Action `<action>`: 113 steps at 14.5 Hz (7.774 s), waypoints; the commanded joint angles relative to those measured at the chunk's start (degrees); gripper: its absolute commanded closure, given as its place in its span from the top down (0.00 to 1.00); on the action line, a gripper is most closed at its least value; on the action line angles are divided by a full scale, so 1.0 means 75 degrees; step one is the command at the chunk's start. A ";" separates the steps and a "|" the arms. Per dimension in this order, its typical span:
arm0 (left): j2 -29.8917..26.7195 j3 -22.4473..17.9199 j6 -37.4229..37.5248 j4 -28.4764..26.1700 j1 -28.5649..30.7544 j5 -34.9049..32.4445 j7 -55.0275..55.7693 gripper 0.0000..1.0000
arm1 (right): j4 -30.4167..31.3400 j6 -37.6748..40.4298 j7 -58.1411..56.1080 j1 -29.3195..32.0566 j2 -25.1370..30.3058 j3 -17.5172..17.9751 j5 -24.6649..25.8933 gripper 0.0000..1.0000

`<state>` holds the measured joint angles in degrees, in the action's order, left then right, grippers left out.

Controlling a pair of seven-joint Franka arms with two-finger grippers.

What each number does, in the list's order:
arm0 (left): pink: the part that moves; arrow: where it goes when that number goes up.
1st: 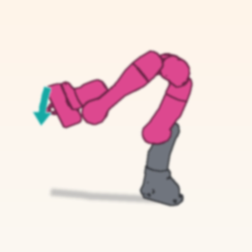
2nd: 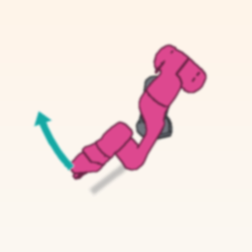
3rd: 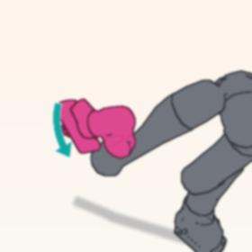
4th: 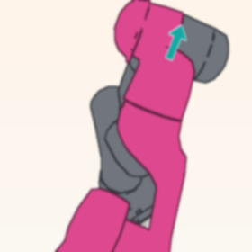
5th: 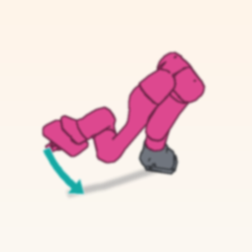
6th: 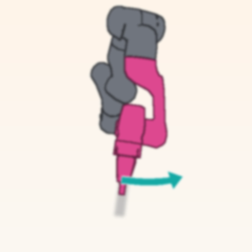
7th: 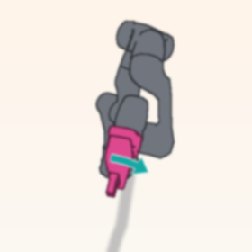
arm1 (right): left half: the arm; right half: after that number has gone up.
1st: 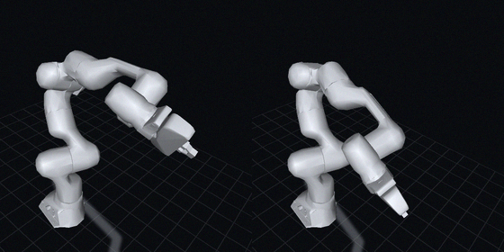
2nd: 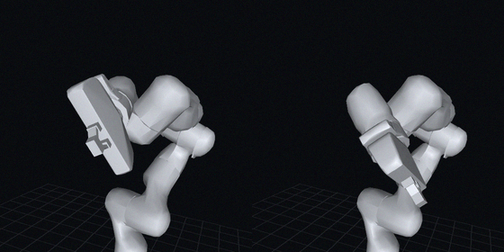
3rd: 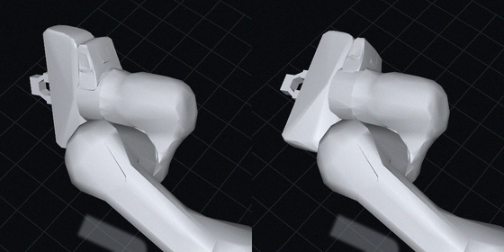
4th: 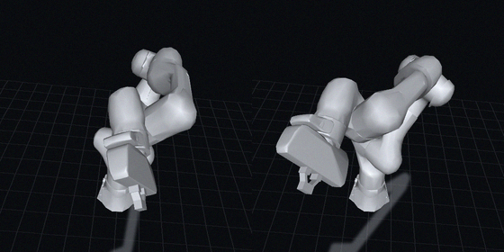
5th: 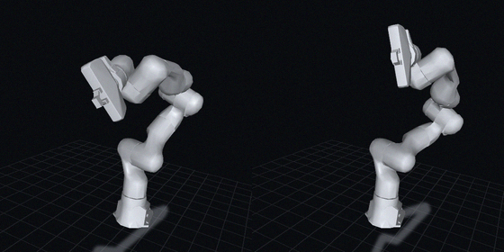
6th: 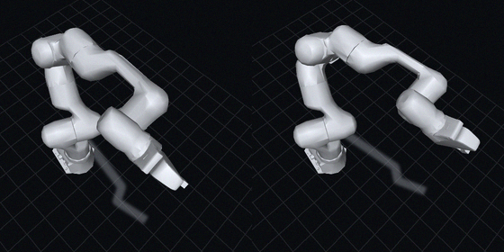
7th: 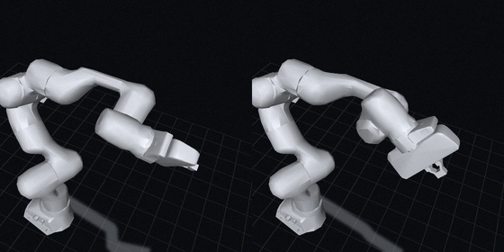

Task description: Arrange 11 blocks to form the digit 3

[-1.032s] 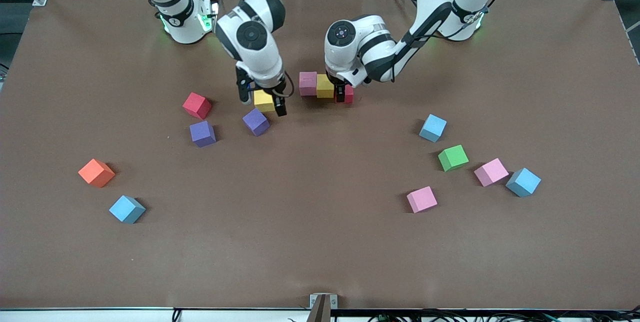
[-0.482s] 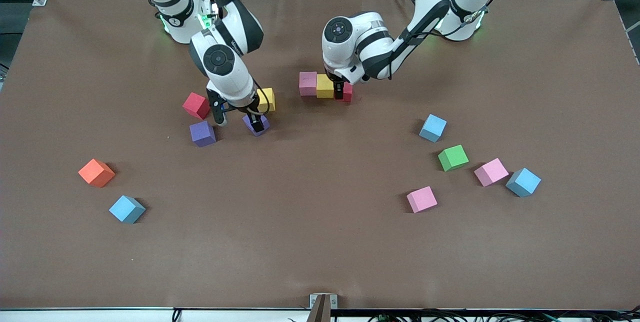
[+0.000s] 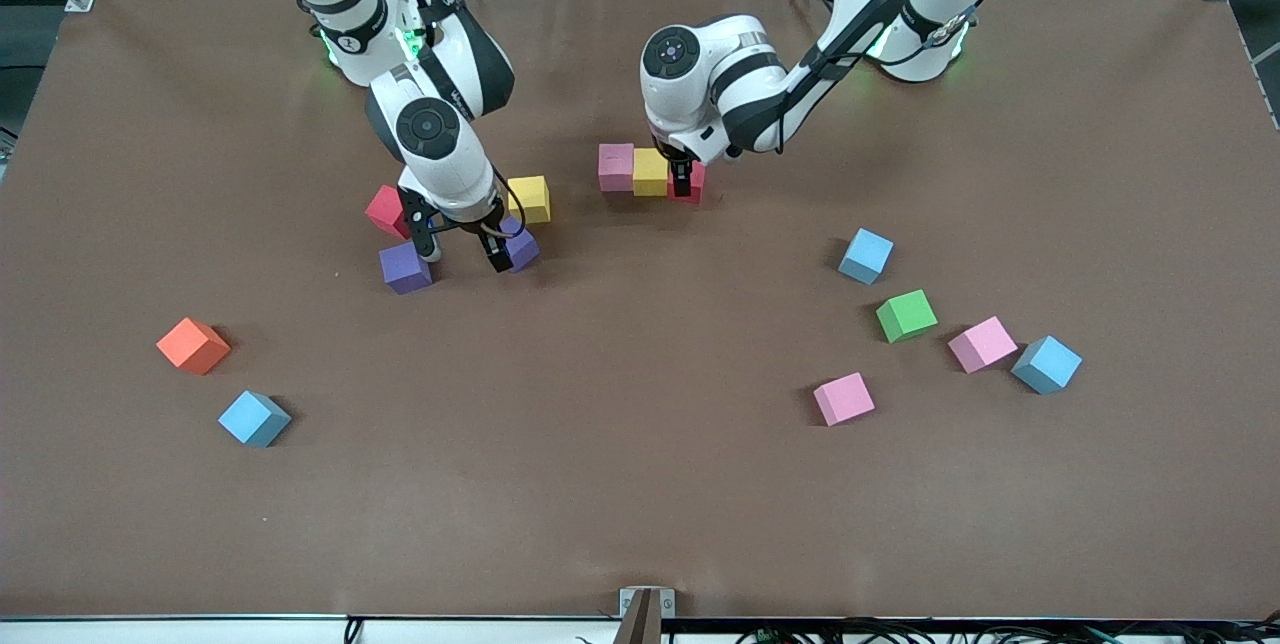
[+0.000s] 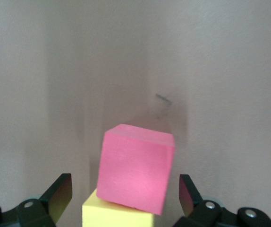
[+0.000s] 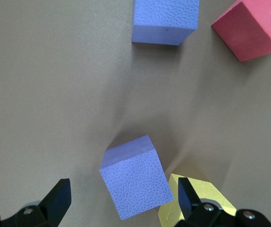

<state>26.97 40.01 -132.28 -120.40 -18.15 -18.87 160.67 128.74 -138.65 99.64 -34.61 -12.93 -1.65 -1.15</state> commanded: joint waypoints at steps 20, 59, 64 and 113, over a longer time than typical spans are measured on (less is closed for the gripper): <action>-0.0409 0.0080 0.3117 0.3442 0.2651 -0.1082 -0.8278 1.00 | 0.0705 -0.1529 -0.2844 0.0127 -0.0561 0.0172 0.0458 0.97; -0.3643 -0.3823 0.6059 0.4100 0.3392 0.2340 -2.0650 1.00 | -0.1498 -0.0979 -0.5680 -0.2357 -0.1979 0.0208 0.0434 0.00; -0.3632 -0.3823 0.6047 0.4111 0.3380 0.2340 -2.0708 1.00 | -0.1475 -0.0850 -0.5703 -0.2451 -0.1979 0.0219 0.0434 0.00; -0.3585 -0.3764 0.5860 0.3900 0.3427 0.2305 -2.0673 1.00 | -0.1650 -0.0055 -0.6547 -0.2219 -0.1313 0.0172 0.0434 1.00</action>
<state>0.96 11.68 -87.73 -90.21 7.18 -2.30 5.87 115.66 -142.29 51.03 -53.42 -26.91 -0.48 1.52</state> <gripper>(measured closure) 0.000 0.000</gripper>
